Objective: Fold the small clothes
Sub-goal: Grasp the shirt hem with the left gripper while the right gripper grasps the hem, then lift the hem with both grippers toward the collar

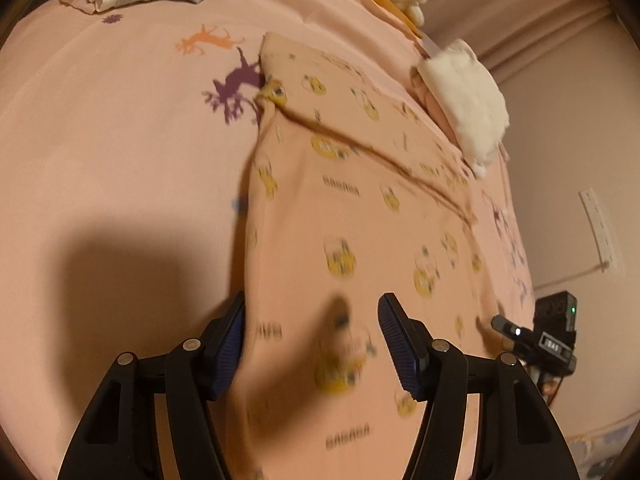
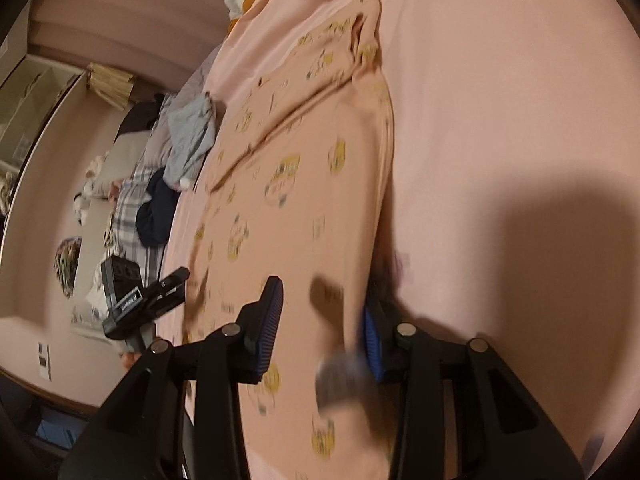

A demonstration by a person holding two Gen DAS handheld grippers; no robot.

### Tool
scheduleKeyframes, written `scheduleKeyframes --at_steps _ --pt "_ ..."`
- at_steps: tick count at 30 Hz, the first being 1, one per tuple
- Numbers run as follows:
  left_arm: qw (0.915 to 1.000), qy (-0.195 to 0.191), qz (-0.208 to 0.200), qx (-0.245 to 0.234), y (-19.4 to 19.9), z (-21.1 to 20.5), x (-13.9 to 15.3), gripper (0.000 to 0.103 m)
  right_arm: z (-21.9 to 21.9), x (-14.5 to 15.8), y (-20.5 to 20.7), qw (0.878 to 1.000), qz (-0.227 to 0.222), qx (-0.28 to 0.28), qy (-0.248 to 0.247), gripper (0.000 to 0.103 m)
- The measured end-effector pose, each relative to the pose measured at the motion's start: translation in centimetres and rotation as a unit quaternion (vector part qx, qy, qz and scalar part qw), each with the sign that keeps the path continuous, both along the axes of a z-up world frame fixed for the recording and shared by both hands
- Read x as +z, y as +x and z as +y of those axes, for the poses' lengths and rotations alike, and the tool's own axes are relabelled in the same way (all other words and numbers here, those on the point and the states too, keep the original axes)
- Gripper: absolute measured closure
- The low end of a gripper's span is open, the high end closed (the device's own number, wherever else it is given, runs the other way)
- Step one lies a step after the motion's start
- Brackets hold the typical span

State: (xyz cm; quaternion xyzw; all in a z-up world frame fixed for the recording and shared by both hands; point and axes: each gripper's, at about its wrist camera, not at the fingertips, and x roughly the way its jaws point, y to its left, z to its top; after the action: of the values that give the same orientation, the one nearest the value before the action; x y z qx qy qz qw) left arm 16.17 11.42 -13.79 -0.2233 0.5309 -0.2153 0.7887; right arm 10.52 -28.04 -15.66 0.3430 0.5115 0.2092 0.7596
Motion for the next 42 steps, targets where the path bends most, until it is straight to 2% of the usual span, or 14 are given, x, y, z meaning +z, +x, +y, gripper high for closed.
scheduleKeyframes --at_steps 8,12,17,19,20,22,25,30,37,42 --pt "0.9975 0.042 -0.008 -0.056 -5.6 -2.5 0.5 0.04 1.4 0.0 -4.4 1.0 0.001 0.028 0.004 0.066" --pt "0.9953 0.067 -0.023 -0.066 -7.6 -3.0 0.6 0.044 2.0 0.0 -5.6 0.999 -0.002 0.029 -0.012 0.072" --pt "0.9941 0.084 -0.029 -0.063 -8.1 -3.5 0.6 0.058 2.2 -0.3 -5.6 0.999 0.004 0.014 -0.04 0.089" --pt "0.9937 0.094 -0.025 -0.055 -8.0 -3.4 0.4 0.071 1.9 -0.6 -5.7 0.999 0.009 0.003 -0.049 0.1" --pt "0.9937 0.097 -0.024 -0.051 -8.0 -3.2 0.3 0.078 1.8 -0.7 -5.7 0.999 0.01 -0.001 -0.051 0.1" --pt "0.9945 0.095 -0.018 -0.038 -8.0 -2.6 0.1 0.084 1.8 -0.6 -5.9 0.998 0.008 -0.007 -0.061 0.102" --pt "0.9966 0.079 -0.012 -0.022 -8.0 -1.8 -0.3 0.088 2.9 0.3 -6.1 0.994 -0.001 -0.006 -0.113 0.101" --pt "0.9973 0.072 -0.013 -0.012 -8.3 -1.7 -0.4 0.088 5.1 1.2 -6.2 0.978 -0.024 0.014 -0.207 0.099" --pt "0.9969 0.078 -0.008 -0.007 -8.1 -1.7 -0.5 0.088 5.9 1.4 -6.0 0.967 -0.046 0.029 -0.25 0.098" --pt "0.9938 0.111 -0.003 -0.006 -8.0 -2.6 -0.1 0.088 6.4 1.4 -6.2 0.964 -0.061 0.035 -0.257 0.098"
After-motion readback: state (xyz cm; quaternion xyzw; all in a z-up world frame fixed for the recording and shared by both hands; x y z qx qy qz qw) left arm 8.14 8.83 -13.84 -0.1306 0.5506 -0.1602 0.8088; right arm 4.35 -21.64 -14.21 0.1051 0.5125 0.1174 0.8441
